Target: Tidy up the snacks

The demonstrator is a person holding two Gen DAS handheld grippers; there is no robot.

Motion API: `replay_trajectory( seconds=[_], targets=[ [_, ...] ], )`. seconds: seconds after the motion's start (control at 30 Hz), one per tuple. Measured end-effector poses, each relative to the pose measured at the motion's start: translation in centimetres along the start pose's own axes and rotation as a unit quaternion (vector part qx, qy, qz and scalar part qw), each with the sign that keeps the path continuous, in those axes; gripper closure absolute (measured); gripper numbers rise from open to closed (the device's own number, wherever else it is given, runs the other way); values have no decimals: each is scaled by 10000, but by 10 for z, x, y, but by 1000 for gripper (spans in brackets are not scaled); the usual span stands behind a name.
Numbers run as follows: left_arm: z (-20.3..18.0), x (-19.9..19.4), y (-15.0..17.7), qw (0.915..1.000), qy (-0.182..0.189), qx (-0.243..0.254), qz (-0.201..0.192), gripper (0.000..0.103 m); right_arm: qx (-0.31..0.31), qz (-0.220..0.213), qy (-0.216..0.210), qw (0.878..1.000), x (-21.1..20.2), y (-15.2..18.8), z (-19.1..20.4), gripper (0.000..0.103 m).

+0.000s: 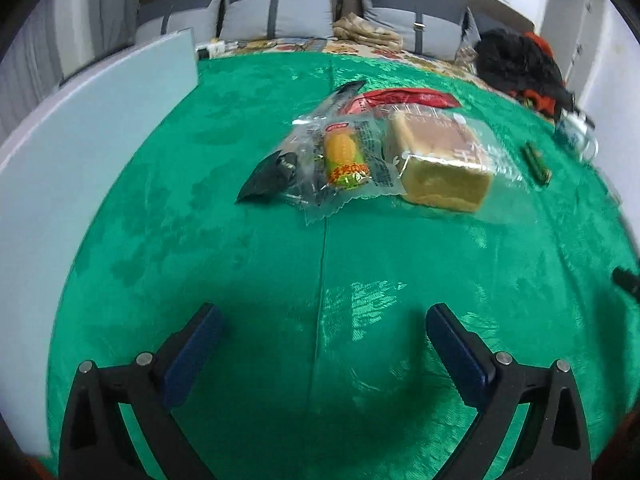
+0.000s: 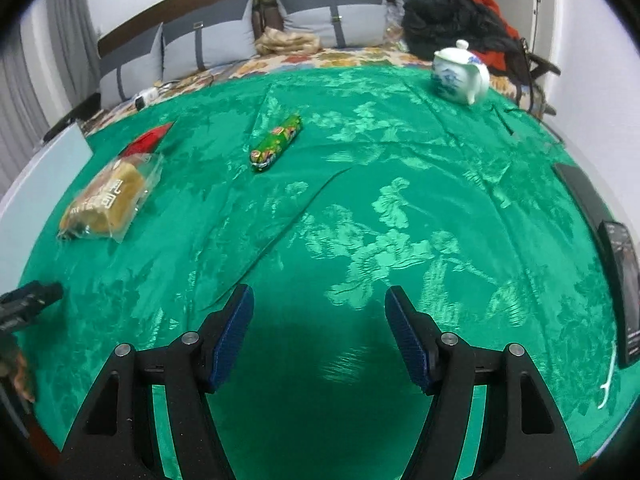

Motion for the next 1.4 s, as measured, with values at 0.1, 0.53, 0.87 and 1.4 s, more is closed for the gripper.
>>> replay_trajectory(
  seconds=[0.1, 0.53, 0.87, 1.4],
  targets=[
    [-2, 2, 1, 9997, -49, 227, -21, 2, 38, 87, -54, 9999, 3, 4, 3, 31],
    [2, 2, 5, 9998, -73, 189, -41, 1, -367, 279, 68, 9989, 18, 15, 18, 25],
    [2, 3, 4, 9998, -79, 189, -42, 0, -573, 298, 84, 9979, 22, 19, 26, 13],
    [2, 3, 4, 9998, -84, 191, -40, 0, -653, 532, 32, 9964, 24, 17, 27, 12]
  ],
)
Point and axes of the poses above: each gripper's, at about its wrist camera, not at the fingertips, and x roughly the way its jaws point, z to its left, y to its underside, the point moved 6 cm from there along x, roughly the way its jaws point, and after that the axes turned 8 degrees about -z, right-handed, at the moved point
